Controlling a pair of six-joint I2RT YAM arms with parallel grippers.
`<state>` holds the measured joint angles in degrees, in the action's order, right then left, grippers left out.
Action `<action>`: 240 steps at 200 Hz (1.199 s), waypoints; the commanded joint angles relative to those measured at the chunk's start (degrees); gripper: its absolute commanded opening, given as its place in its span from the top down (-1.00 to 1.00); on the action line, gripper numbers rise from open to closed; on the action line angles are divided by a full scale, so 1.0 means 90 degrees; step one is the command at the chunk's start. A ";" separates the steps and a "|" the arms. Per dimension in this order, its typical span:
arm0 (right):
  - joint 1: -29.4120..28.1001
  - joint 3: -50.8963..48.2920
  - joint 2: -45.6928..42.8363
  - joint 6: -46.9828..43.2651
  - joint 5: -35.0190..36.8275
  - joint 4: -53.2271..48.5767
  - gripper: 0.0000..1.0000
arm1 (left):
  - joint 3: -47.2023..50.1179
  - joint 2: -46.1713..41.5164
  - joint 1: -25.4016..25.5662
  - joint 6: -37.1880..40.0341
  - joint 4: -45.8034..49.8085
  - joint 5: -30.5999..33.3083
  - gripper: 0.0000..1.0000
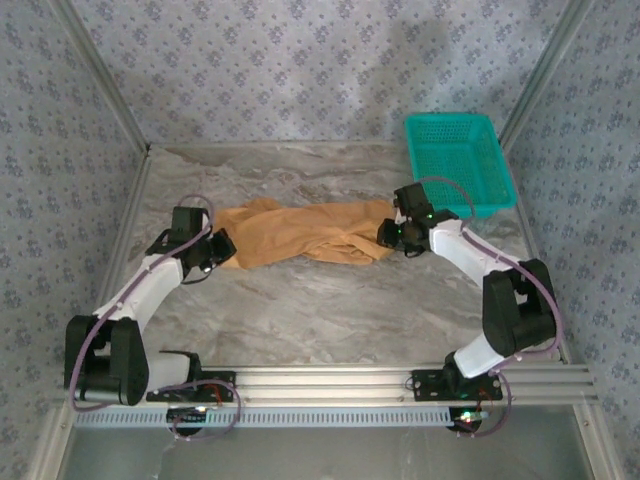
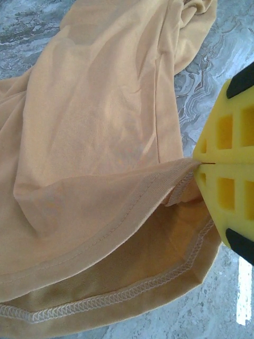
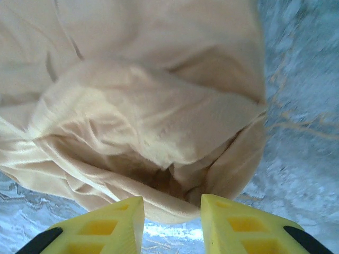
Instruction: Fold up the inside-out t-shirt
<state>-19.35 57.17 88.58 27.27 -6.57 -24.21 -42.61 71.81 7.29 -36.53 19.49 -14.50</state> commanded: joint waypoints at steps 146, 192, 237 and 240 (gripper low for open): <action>-0.0019 0.0384 0.0908 0.0300 -0.0584 0.0796 0.73 | -0.0207 -0.0021 0.0059 0.0046 0.0020 0.0165 0.97; -0.0117 0.0792 0.0199 0.0080 -0.0378 -0.0120 1.00 | -0.0352 -0.0052 0.0025 0.0181 0.0235 0.0331 1.00; 0.0018 0.1829 -0.0812 -0.0368 -0.0115 -0.1090 1.00 | -0.1114 -0.0101 -0.0596 0.0261 0.0466 -0.0089 1.00; 0.0035 0.1923 -0.0855 -0.0380 -0.0114 -0.1107 1.00 | -0.1197 -0.0107 -0.0650 0.0260 0.0489 -0.0128 1.00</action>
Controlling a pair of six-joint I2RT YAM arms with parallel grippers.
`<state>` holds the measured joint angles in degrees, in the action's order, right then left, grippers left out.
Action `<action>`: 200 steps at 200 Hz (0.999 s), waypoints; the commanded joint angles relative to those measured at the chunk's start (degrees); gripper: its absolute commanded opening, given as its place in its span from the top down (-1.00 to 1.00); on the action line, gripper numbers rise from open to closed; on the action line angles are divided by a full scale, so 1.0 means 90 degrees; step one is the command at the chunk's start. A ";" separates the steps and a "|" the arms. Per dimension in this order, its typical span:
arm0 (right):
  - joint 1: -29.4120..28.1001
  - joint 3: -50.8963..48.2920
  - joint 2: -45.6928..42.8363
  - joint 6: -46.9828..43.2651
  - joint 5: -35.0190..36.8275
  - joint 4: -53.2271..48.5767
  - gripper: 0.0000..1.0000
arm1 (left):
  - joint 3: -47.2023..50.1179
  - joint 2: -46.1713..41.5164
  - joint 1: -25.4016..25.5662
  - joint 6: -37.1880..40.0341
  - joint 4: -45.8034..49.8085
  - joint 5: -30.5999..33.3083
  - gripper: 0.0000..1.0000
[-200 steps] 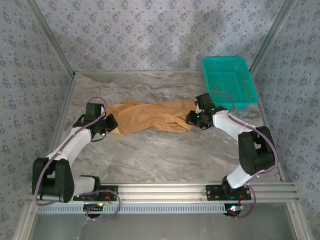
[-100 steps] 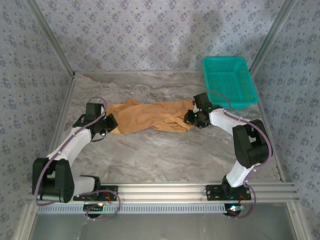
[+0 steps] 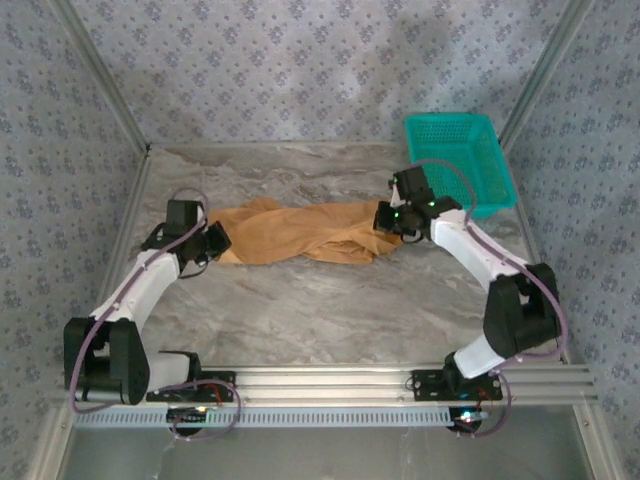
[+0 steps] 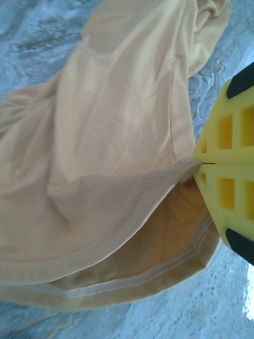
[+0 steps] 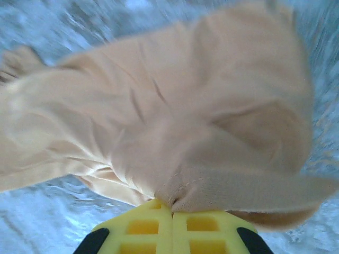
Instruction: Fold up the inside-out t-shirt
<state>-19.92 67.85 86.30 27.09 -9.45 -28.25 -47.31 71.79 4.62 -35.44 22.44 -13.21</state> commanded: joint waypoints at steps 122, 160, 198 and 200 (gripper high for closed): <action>0.1076 0.5054 -0.1396 -0.0427 -0.0536 -0.1675 1.00 | -0.5168 -0.0936 -0.1111 0.0139 0.0838 -0.0393 1.00; 0.1300 0.5018 -0.2389 -0.0548 -0.0337 -0.1389 1.00 | -0.5456 -0.1604 -0.1110 0.0209 0.0573 -0.0434 1.00; 0.1369 0.5024 -0.2909 -0.0657 -0.0093 -0.1209 1.00 | -0.5783 -0.1919 -0.1118 0.0535 0.0689 -0.0114 1.00; 0.1365 0.5020 -0.2909 -0.0657 -0.0093 -0.1207 1.00 | -0.5787 -0.1928 -0.1111 0.0551 0.0690 -0.0102 1.00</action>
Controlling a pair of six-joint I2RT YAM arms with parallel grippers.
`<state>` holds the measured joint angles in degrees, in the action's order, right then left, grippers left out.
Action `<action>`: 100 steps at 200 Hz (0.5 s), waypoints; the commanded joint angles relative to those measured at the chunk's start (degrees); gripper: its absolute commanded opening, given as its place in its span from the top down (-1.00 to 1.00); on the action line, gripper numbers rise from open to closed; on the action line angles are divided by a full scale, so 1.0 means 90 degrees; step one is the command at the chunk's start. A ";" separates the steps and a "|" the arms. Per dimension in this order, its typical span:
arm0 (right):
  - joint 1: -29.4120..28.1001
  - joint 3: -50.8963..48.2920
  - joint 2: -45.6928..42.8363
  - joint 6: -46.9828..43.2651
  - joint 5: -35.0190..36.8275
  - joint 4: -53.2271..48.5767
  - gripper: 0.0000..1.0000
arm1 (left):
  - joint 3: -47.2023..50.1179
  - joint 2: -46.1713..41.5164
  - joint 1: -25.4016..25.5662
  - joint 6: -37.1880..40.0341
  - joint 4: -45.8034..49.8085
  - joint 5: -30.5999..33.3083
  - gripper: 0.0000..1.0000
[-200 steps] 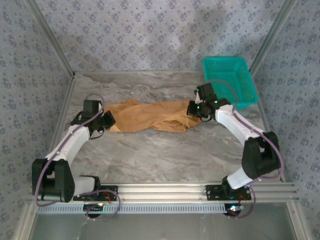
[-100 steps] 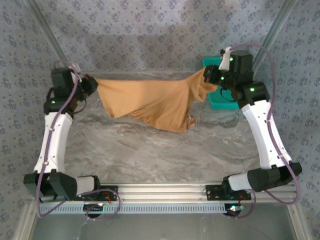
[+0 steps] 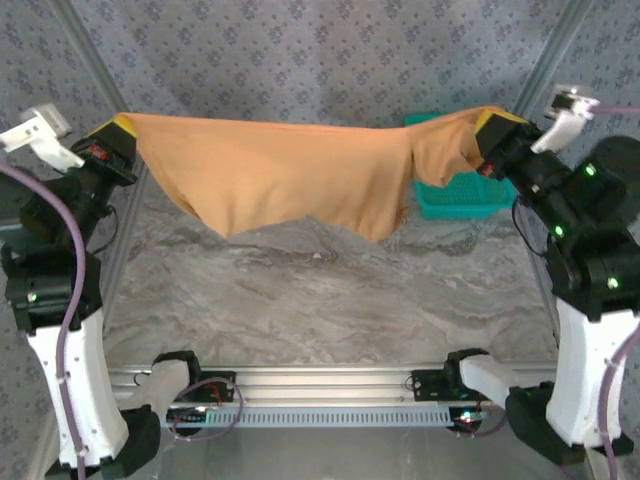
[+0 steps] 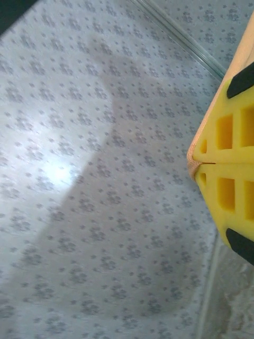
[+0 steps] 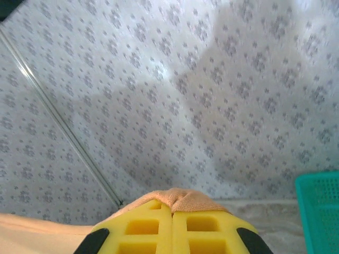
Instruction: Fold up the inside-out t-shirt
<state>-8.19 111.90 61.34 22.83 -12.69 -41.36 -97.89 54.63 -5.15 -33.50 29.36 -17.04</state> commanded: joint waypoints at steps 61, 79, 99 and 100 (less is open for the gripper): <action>0.0060 -0.1481 0.0685 0.0528 -0.0284 0.1418 1.00 | 0.1420 0.0665 -0.0019 0.0367 -0.0768 -0.0020 1.00; 0.0047 -0.1982 0.1442 0.0613 -0.0316 0.1805 1.00 | 0.2033 0.1587 -0.0010 0.0439 -0.0906 -0.0095 1.00; 0.0047 -0.1820 0.2772 0.0569 -0.0362 0.1792 1.00 | 0.2134 0.2853 -0.0010 0.0572 -0.1012 0.0024 1.00; 0.0048 -0.1795 0.2851 0.0569 -0.0365 0.1793 1.00 | 0.2125 0.2913 -0.0012 0.0575 -0.1019 0.0050 1.00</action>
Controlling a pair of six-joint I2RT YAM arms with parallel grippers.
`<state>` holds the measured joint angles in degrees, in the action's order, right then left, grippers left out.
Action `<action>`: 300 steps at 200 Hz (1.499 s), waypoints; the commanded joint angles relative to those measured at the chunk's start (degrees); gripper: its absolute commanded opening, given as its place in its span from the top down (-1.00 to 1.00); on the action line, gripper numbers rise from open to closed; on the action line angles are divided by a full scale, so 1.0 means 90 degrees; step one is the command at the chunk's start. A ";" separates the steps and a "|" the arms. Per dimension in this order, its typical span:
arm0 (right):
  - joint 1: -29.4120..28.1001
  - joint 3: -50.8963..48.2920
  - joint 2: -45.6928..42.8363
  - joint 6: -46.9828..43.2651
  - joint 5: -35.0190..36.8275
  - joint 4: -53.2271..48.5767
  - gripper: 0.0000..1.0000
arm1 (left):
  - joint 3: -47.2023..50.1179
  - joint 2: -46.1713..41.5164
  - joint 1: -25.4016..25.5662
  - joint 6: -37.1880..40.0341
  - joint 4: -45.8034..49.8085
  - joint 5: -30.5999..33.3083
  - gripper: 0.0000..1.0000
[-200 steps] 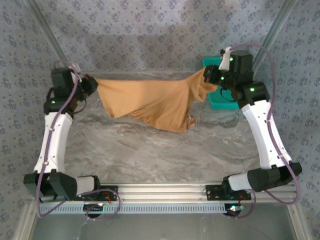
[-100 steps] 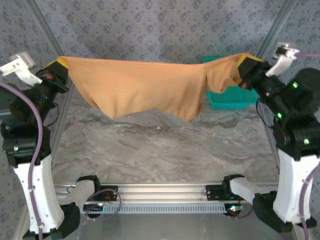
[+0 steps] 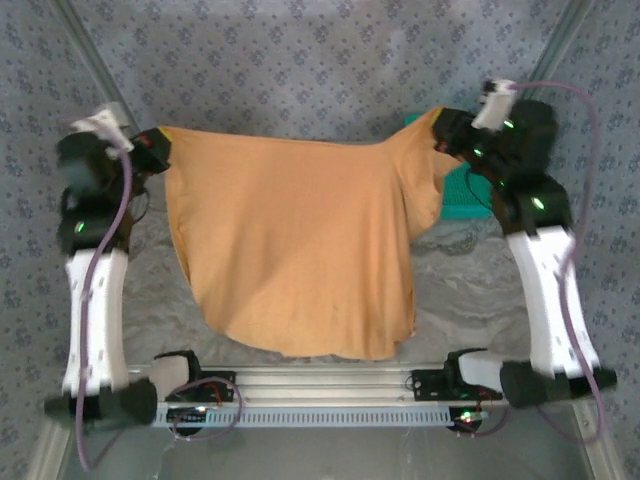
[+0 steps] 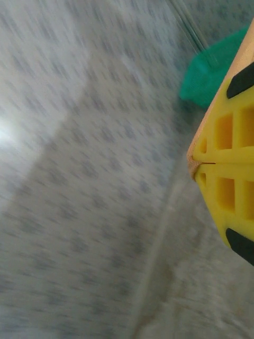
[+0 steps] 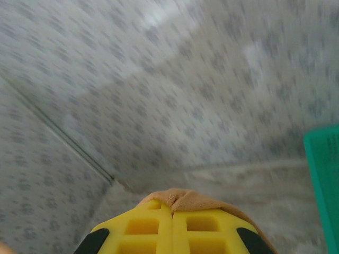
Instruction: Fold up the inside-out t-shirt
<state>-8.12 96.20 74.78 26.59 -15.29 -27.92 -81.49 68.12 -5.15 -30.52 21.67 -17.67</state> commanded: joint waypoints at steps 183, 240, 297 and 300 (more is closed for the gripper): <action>-0.1215 -0.5351 0.0280 0.0512 0.0695 -0.1423 -0.07 | 0.5258 -0.1175 0.1596 -0.1157 0.0974 0.0909 -0.18; -0.1826 -0.5731 0.1019 0.0939 0.0615 -0.0751 0.00 | 0.6525 -0.0562 0.2523 -0.2005 -0.0795 0.0743 0.06; -0.1790 -0.4214 0.1168 0.0436 0.1028 -0.1730 1.00 | 0.5078 -0.0255 0.1574 -0.0829 0.0276 0.1071 1.00; -0.1766 -0.4169 0.1133 0.0378 0.1069 -0.1814 1.00 | 0.5001 -0.0329 0.1448 -0.0754 0.0382 0.1074 1.00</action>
<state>-24.40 52.73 87.00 32.91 -8.67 -37.69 -29.04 68.36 13.41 -43.53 18.79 -10.57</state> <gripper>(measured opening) 0.051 0.042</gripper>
